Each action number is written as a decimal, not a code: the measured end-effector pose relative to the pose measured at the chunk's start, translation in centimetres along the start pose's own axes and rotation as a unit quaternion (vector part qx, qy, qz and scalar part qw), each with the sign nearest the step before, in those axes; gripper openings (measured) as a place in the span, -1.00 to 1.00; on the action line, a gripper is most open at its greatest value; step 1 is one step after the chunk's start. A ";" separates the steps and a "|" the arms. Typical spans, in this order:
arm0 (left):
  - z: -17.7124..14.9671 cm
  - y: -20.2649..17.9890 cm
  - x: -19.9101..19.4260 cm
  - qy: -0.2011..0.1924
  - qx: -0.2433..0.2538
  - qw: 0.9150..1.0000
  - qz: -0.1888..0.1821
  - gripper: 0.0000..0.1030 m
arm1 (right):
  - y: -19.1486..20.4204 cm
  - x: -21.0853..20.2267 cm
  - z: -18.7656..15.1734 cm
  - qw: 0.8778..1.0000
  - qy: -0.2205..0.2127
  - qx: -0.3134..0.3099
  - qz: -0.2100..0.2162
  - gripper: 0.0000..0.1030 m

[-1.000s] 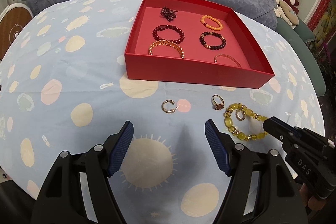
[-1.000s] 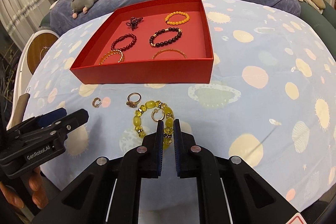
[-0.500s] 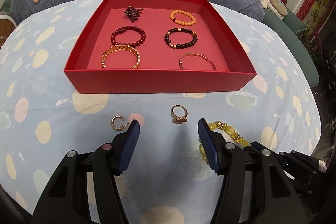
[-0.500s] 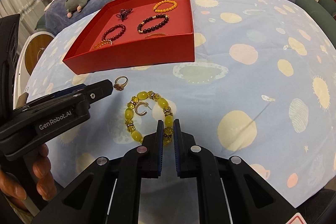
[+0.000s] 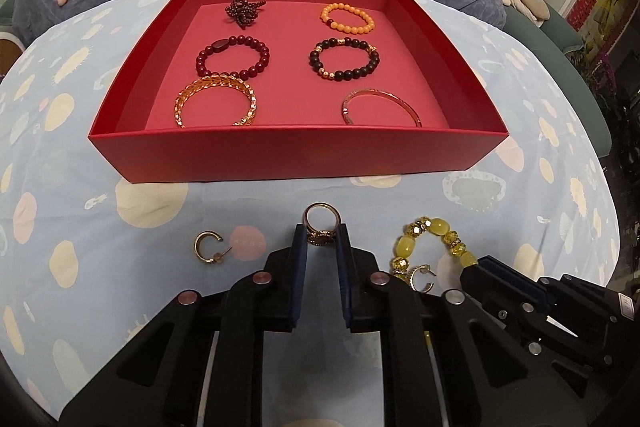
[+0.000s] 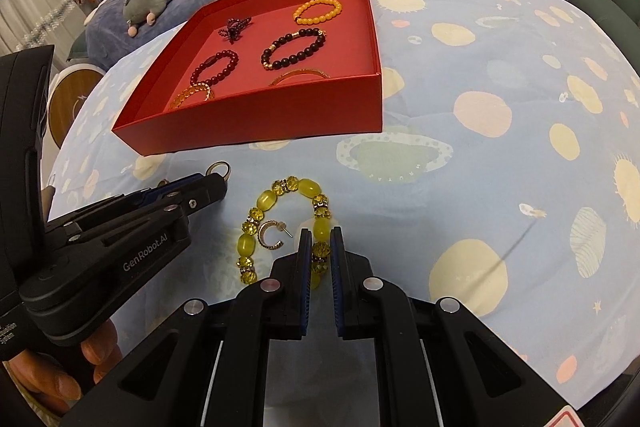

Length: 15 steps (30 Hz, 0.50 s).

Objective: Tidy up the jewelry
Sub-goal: 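Grasp the yellow-green bead bracelet with the right tool while the left tool grasps the gold ring, then carry the bracelet and ring into the red box and open both tools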

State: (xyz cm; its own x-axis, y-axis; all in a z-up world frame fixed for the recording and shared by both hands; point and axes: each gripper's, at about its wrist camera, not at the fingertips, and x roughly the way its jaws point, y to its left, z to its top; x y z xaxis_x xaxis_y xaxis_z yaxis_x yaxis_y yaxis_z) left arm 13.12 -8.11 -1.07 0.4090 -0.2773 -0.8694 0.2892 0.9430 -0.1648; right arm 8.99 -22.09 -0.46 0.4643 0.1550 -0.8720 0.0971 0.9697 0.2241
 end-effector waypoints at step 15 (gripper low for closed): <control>-1.2 3.3 -4.7 -0.021 -0.025 0.999 0.013 -0.72 | 3.8 -3.4 1.2 0.999 -0.037 -0.031 0.021 -0.83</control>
State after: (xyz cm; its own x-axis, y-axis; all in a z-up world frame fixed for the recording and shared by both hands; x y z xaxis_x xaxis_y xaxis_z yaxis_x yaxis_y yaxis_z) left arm 11.14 -3.48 1.89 0.4524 -0.2582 -0.8536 0.2337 0.9580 -0.1659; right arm 8.80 -19.18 3.88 0.5311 0.1834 -0.8273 0.0234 0.9728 0.2306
